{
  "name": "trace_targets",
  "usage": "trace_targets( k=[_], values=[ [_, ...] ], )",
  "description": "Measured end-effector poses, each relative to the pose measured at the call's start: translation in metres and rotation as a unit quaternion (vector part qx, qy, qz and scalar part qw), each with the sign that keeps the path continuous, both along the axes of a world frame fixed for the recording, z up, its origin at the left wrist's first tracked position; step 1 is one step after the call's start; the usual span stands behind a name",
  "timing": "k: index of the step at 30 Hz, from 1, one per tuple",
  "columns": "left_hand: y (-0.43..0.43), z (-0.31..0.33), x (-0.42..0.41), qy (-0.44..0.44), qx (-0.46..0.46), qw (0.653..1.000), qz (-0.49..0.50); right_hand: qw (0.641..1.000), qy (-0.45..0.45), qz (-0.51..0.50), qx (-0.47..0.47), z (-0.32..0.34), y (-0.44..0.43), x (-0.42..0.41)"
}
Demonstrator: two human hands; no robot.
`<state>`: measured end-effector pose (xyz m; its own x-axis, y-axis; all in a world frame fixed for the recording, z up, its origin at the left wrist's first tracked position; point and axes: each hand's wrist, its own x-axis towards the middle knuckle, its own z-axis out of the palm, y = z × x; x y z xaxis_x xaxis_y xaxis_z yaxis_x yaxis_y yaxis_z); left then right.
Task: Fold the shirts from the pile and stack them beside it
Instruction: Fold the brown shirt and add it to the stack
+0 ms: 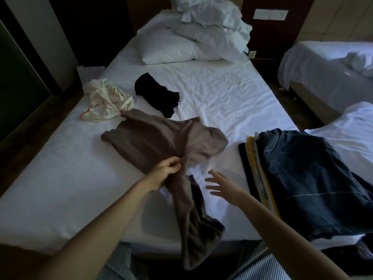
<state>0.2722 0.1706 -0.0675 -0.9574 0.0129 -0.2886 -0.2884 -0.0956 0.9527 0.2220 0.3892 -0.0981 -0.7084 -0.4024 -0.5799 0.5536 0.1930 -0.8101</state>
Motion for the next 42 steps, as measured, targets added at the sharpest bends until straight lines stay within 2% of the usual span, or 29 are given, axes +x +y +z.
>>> trace_targets(
  k=[2, 3, 5, 7, 10, 12, 14, 17, 19, 21, 22, 24, 25, 28, 31, 35, 39, 42],
  values=[
    [-0.021, 0.030, 0.010, 0.022, 0.153, 0.988, -0.001, 0.988, -0.068, -0.065, -0.122, 0.008, -0.015, -0.009],
    [-0.028, 0.041, 0.015, 0.035, 0.188, 0.981, -0.004, 0.978, -0.091, -0.076, -0.172, 0.014, -0.025, -0.013],
    [-0.039, 0.055, 0.023, 0.026, 0.205, 0.978, -0.011, 0.944, -0.124, -0.108, -0.285, 0.030, -0.045, -0.019],
    [-0.044, 0.066, 0.027, 0.001, 0.186, 0.982, -0.027, 0.913, -0.148, -0.188, -0.331, 0.046, -0.060, -0.027],
    [-0.054, 0.079, 0.020, -0.016, 0.094, 0.995, 0.022, 0.926, -0.096, -0.278, -0.236, 0.070, -0.063, -0.045],
    [-0.065, 0.093, 0.010, -0.024, 0.065, 0.994, 0.085, 0.937, -0.034, -0.288, -0.193, 0.093, -0.055, -0.053],
    [-0.076, 0.111, 0.002, -0.031, 0.080, 0.990, 0.113, 0.947, 0.019, -0.251, -0.197, 0.123, -0.044, -0.054],
    [-0.076, 0.146, 0.000, -0.064, 0.144, 0.984, 0.084, 0.967, 0.107, -0.138, -0.186, 0.158, -0.025, -0.042],
    [-0.079, 0.151, -0.005, -0.112, 0.092, 0.987, 0.067, 0.976, 0.131, -0.076, -0.154, 0.165, -0.021, -0.037],
    [-0.090, 0.129, -0.019, -0.159, -0.089, 0.979, 0.091, 0.990, 0.112, -0.042, -0.071, 0.150, -0.024, -0.042],
    [-0.097, 0.113, -0.023, -0.147, -0.214, 0.960, 0.101, 0.995, 0.097, -0.029, -0.014, 0.136, -0.025, -0.046],
    [-0.102, 0.081, -0.029, -0.089, -0.437, 0.891, 0.084, 0.994, 0.077, -0.007, 0.080, 0.101, -0.023, -0.050],
    [-0.098, 0.067, -0.028, -0.056, -0.482, 0.872, 0.066, 0.991, 0.082, 0.002, 0.101, 0.085, -0.019, -0.049],
    [-0.067, 0.035, -0.024, 0.025, -0.492, 0.870, -0.029, 0.982, 0.117, -0.006, 0.145, 0.048, -0.005, -0.036],
    [-0.036, 0.010, -0.028, 0.045, -0.527, 0.840, -0.124, 0.945, 0.231, 0.001, 0.229, 0.029, -0.001, -0.034],
    [-0.019, -0.009, -0.053, 0.015, -0.495, 0.867, -0.057, 0.908, 0.311, 0.001, 0.282, 0.019, 0.000, -0.050],
    [-0.019, -0.024, -0.075, -0.020, -0.528, 0.848, -0.043, 0.866, 0.365, 0.043, 0.340, 0.023, -0.002, -0.064],
    [-0.020, -0.040, -0.086, -0.028, -0.514, 0.857, -0.023, 0.847, 0.387, 0.078, 0.356, 0.022, -0.011, -0.069]
  ],
)
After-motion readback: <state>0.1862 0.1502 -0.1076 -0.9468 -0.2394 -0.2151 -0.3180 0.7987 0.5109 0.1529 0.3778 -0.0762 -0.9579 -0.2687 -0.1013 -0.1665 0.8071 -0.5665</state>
